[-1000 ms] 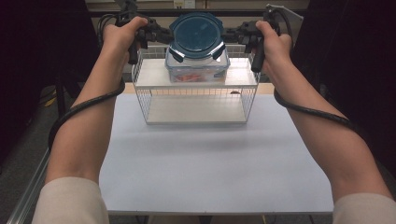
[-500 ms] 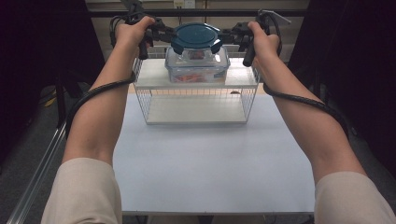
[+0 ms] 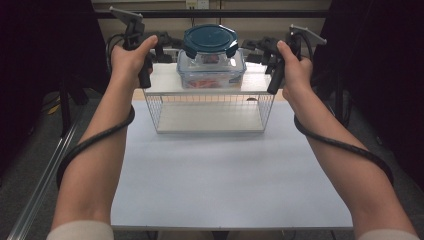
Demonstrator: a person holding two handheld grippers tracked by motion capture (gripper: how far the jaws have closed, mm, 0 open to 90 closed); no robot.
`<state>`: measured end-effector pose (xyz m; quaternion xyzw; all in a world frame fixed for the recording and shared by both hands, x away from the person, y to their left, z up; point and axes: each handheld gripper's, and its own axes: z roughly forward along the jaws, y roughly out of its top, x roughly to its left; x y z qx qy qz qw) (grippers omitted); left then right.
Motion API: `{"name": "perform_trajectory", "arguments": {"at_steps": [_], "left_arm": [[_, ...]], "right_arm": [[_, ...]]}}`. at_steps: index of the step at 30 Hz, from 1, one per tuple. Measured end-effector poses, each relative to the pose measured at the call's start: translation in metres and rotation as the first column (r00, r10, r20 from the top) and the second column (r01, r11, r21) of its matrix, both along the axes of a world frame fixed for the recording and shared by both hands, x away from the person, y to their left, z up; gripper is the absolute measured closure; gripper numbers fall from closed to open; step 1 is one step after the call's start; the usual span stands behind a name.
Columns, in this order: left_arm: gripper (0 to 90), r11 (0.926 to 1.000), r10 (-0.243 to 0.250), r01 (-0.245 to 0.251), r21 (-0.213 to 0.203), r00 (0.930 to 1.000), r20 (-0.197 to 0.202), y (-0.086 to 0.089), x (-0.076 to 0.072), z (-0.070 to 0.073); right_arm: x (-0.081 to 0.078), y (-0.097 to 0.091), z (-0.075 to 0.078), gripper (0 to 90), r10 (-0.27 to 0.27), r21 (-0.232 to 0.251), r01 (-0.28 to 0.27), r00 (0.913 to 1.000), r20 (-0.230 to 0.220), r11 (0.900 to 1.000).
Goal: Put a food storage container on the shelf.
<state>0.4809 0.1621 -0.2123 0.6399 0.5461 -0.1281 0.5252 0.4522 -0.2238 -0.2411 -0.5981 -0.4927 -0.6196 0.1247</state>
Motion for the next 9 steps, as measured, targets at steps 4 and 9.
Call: {"name": "perform_trajectory", "arguments": {"at_steps": [4,9], "left_arm": [[19.1,0.9995,-0.030,0.030,-0.011,0.9995,0.014,0.000,-0.029,-0.022],[16.4,0.9983,-0.050,0.050,-0.030,0.9987,-0.009,-0.002,-0.050,-0.050]], "right_arm": [[-0.025,0.003,-0.015,35.3,0.021,0.001,-0.021,0.9997,0.011,0.9998],[-0.048,0.006,-0.037,33.7,0.044,0.010,-0.044,0.9990,0.009,0.9990]]}}
